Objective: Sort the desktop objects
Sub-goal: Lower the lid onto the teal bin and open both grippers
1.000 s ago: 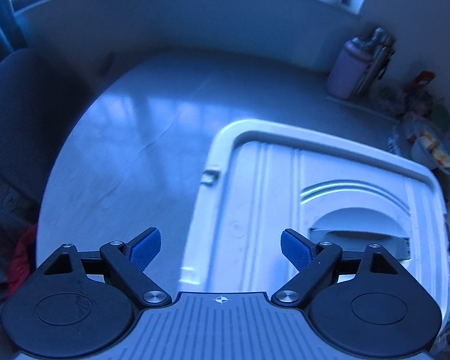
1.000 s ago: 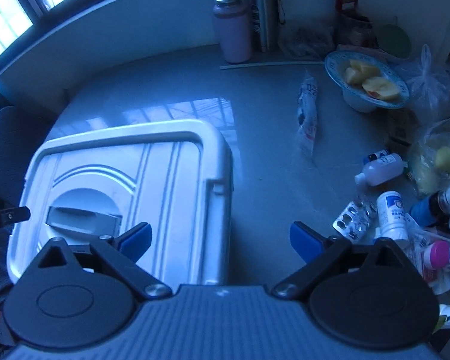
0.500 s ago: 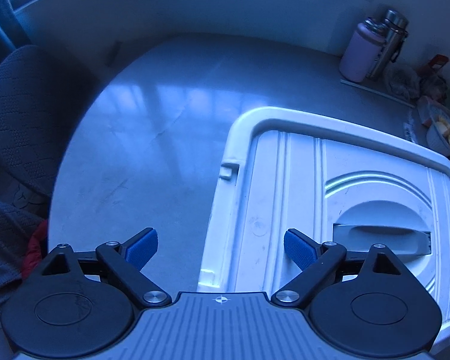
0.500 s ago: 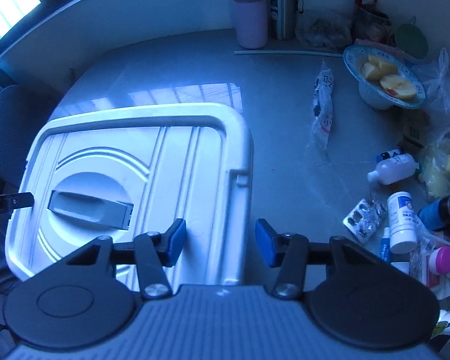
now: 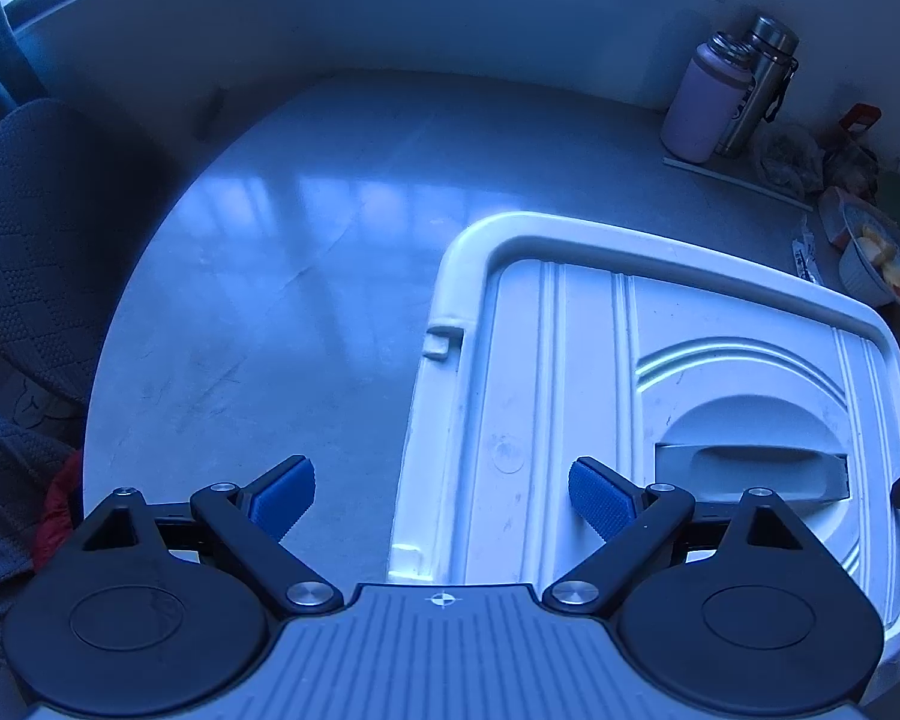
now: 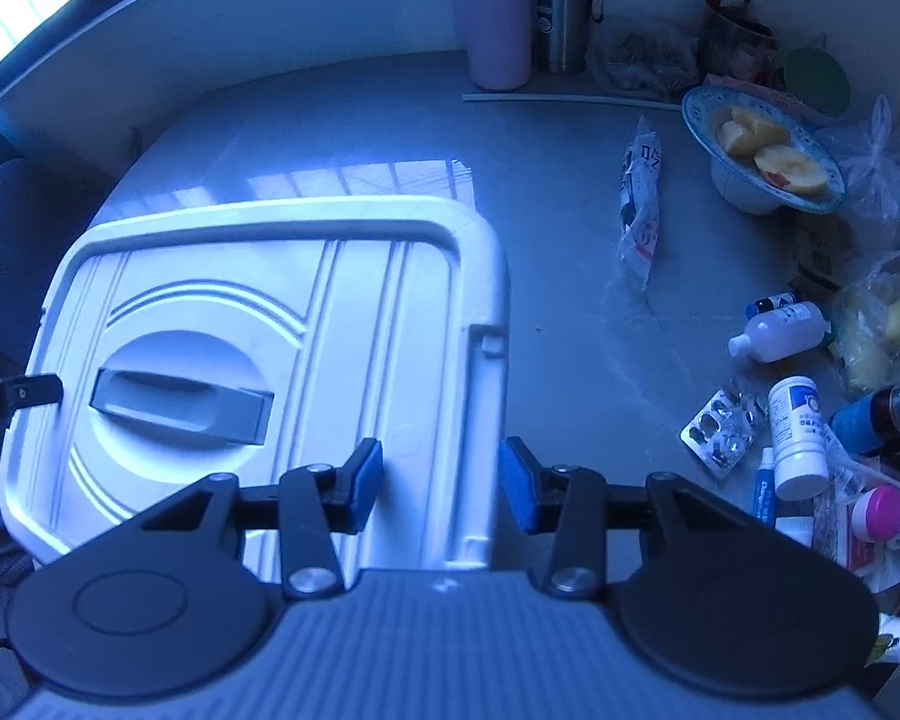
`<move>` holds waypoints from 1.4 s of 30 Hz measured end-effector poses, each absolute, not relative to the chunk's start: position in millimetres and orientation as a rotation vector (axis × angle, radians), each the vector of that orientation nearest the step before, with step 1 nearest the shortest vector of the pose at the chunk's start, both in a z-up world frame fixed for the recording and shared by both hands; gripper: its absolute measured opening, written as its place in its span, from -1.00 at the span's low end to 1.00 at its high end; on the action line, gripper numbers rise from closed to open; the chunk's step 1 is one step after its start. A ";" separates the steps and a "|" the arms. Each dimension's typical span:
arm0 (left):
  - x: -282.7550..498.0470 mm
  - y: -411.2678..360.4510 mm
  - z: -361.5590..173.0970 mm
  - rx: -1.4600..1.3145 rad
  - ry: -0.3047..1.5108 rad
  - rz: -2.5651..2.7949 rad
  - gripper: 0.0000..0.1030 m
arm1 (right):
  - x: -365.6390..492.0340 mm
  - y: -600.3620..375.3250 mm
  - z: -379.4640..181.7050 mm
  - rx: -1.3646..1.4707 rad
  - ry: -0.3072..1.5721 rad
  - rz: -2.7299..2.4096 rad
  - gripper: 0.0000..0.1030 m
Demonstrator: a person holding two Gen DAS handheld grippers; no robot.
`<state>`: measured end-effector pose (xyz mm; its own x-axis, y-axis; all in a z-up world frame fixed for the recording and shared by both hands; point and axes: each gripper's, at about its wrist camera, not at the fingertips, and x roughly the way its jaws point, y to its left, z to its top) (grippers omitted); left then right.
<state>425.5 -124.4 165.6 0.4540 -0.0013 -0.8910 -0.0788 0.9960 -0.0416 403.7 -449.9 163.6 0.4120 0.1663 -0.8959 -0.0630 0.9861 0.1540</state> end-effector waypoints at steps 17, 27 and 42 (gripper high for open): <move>429.4 -136.5 159.6 -0.045 1.109 -0.002 1.00 | 399.1 -449.1 161.0 0.142 1.140 0.110 -0.10; 425.7 -132.1 153.6 -0.066 1.067 -0.038 1.00 | 396.6 -456.0 156.9 0.179 1.130 0.064 0.10; 344.1 -154.4 184.3 -0.012 0.817 -0.025 1.00 | 315.3 -409.4 183.1 0.074 0.915 0.083 0.11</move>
<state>344.1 -154.4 184.3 0.6838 -0.0264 -0.7292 0.0173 0.9996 -0.0200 315.3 -409.4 183.1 0.6066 0.1034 -0.7882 -0.0406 0.9942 0.0992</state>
